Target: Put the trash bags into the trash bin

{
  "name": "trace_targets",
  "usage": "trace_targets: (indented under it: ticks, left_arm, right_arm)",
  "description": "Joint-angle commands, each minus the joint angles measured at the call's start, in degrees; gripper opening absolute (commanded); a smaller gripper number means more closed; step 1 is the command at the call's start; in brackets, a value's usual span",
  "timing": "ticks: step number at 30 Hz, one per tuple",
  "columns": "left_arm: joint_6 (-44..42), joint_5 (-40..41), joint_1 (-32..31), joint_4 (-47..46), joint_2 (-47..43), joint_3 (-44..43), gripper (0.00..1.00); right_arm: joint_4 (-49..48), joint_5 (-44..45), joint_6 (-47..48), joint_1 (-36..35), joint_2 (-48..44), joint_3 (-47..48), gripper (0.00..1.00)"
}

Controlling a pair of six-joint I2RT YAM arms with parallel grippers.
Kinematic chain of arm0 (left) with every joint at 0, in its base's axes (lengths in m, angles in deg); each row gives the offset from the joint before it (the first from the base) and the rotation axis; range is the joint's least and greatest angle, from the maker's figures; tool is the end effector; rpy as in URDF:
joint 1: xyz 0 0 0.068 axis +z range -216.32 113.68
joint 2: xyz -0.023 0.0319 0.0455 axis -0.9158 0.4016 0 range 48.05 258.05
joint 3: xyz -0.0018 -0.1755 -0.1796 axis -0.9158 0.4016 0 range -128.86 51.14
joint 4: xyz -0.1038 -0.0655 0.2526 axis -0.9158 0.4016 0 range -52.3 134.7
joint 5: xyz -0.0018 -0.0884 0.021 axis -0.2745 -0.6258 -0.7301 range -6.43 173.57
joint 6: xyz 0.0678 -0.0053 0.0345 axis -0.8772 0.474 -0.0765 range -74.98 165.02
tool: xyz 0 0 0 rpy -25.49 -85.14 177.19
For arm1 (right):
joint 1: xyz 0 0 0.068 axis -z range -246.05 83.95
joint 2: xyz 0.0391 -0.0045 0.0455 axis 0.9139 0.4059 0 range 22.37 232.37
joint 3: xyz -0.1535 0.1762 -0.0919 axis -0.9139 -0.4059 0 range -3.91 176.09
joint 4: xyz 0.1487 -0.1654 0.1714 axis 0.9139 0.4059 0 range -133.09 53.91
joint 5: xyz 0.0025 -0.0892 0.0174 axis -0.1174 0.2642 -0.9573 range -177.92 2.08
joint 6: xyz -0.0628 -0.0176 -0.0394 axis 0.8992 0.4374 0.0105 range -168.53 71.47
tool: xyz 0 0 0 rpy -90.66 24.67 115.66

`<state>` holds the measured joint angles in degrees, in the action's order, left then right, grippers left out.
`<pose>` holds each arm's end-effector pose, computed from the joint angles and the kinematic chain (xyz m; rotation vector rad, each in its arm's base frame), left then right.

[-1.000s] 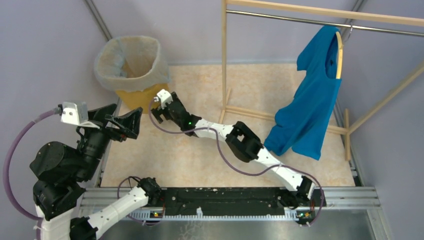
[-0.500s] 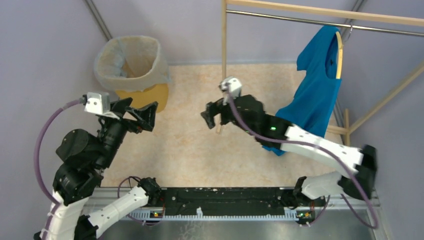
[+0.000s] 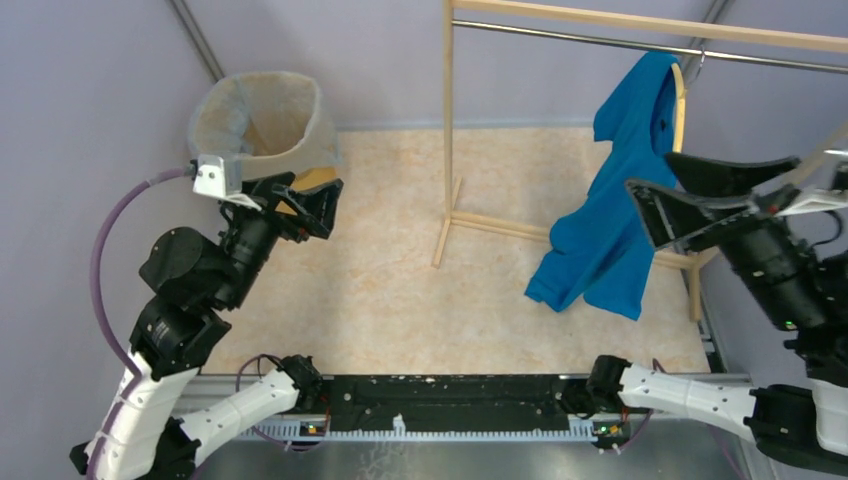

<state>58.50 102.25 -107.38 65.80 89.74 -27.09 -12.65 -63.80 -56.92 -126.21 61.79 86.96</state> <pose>0.1274 -0.0836 0.5003 0.0760 1.4523 -0.5501 0.0607 0.0528 0.5597 -0.1911 1.2615 0.7833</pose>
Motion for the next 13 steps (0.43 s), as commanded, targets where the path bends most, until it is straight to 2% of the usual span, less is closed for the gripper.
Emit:
trace_targets:
  ticks: [1,13]
  left_arm:
    - [3.9,-0.3,0.0,-2.6,-1.1,-3.2,0.99]
    - [4.1,2.0,0.0,-0.3,-2.8,-4.2,0.99]
  right_arm:
    - [6.2,4.0,4.9,-0.3,2.2,4.1,0.99]
    - [3.4,10.6,3.1,-0.3,1.1,-0.1,0.99]
